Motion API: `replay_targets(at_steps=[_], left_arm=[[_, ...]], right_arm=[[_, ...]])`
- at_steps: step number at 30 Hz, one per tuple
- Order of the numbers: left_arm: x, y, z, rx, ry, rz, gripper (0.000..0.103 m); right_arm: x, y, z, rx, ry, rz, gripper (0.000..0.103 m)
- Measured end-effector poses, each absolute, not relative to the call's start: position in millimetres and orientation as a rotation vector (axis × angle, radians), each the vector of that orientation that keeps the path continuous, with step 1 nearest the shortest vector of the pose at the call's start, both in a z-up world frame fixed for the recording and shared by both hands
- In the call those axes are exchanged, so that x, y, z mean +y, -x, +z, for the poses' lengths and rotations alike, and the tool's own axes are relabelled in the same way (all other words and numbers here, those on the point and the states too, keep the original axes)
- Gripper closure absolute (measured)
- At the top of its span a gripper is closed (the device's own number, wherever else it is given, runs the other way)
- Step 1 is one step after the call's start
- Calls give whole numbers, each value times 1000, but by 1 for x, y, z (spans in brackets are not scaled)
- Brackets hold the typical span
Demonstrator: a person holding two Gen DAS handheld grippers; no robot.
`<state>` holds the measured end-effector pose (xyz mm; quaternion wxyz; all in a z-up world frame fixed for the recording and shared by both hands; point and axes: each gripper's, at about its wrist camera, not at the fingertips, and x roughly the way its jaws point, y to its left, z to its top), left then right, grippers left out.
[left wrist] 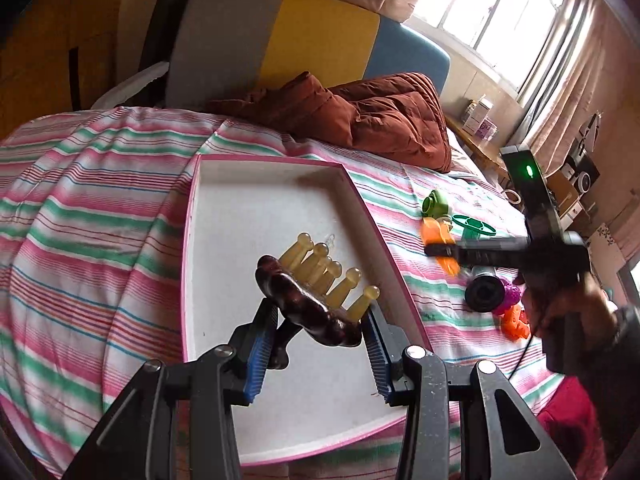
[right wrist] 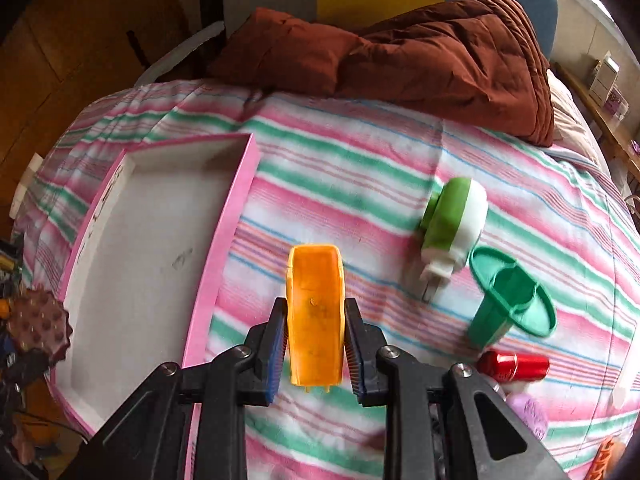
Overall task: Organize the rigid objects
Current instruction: 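Carry the brown comb over the tray with the left tool while the right tool grasps the orange piece, then lower the brown comb into the tray and open the left tool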
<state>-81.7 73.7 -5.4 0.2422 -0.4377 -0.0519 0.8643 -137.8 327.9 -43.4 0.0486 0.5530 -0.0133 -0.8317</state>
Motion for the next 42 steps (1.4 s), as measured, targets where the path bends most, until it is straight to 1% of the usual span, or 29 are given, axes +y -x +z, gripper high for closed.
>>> replay_targets(at_steps=[4,9,17,22,30,39,42], left_arm=[[67,75,-5,-155,1208,2376,59],[65,63,-3,-109,1200,2422,59],[72,55,-5,-29,1223,2456,59],[78,61,-11,18,1251,2468,59],[91,88,-18,27,1281,2417,59],[100,146,-36,10,1340,2377,59],[104,162,-44,44,1350,2395,59]], right_arm=[[317,103,-60,31,-1727,-2520,77],[307,69,-75,99,-1692,-2513,77],[320,62,-78,-45,-1648,-2512,77],[316,63,-78,-16,-1649,-2513,77],[314,61,-78,30,-1649,-2513,77],[313,61,-78,51,-1642,-2517,77],[314,61,-78,52,-1638,-2518,77]])
